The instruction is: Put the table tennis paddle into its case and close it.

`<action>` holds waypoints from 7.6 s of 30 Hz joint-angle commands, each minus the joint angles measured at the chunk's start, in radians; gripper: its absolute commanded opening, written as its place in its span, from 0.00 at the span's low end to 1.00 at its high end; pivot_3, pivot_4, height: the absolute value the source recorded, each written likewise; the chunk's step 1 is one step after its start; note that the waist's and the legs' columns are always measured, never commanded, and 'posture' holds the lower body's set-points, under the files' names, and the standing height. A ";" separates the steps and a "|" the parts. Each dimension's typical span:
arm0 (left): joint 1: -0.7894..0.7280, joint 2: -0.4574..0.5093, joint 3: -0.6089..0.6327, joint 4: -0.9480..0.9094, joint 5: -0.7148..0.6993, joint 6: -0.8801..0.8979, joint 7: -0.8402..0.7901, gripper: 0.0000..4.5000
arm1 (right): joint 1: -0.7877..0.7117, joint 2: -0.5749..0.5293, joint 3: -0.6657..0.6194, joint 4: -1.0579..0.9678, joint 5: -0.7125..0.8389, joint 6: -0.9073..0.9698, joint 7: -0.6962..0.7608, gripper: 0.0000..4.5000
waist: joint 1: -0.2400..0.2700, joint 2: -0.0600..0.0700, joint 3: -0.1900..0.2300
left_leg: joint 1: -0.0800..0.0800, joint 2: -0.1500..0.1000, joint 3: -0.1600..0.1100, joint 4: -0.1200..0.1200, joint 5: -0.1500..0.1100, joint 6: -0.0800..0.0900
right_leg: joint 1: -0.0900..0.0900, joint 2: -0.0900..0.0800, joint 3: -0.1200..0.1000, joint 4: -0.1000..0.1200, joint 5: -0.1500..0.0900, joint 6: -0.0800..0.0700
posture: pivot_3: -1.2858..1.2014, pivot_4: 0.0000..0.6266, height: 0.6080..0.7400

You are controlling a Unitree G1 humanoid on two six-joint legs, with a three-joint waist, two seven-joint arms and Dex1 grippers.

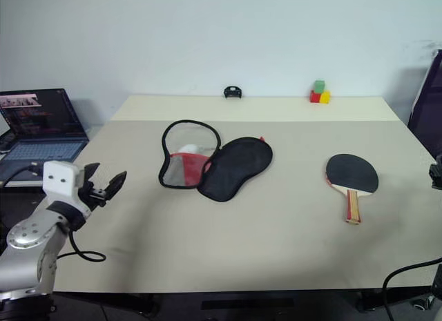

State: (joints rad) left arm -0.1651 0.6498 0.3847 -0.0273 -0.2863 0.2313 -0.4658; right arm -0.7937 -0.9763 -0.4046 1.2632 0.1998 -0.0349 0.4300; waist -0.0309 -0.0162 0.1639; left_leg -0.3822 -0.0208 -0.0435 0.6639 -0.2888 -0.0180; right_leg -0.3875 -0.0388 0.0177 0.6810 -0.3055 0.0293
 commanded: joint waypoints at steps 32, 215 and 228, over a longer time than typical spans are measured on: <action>-0.348 0.077 -0.108 0.318 -0.148 -0.041 -0.483 0.77 | 0.346 0.333 0.221 -1.358 0.349 0.825 0.327 0.99 | -0.001 0.001 0.000 | -0.001 0.000 -0.004 0.002 0.000 0.000 | -0.001 0.000 -0.003 0.002 0.000 0.000 | 0.52 0.24 1.00; -0.618 -0.173 -0.466 0.202 -0.062 0.008 -0.775 0.77 | 0.331 0.547 0.096 -1.161 0.011 1.030 -0.295 0.79 | -0.007 -0.006 -0.004 | 0.001 -0.001 -0.005 0.002 0.001 0.001 | 0.001 0.001 -0.002 0.003 0.000 0.000 | 0.52 0.24 1.00; -0.592 -0.140 -0.434 0.202 -0.055 0.001 -0.748 0.77 | 0.277 0.559 0.052 -1.098 0.000 0.972 -0.358 0.26 | -0.008 -0.009 -0.006 | 0.002 -0.001 -0.005 0.005 0.001 0.003 | 0.004 0.001 -0.002 0.002 0.004 0.002 | 0.52 0.24 1.00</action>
State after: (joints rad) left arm -0.7545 0.4916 -0.0813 0.1974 -0.3333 0.2501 -1.2253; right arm -0.5158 -0.4178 -0.3287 0.1481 0.2162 0.9711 0.1039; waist -0.0387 -0.0249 0.1577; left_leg -0.3799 -0.0222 -0.0485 0.6689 -0.2875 -0.0153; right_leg -0.3835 -0.0377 0.0162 0.6826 -0.3008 0.0317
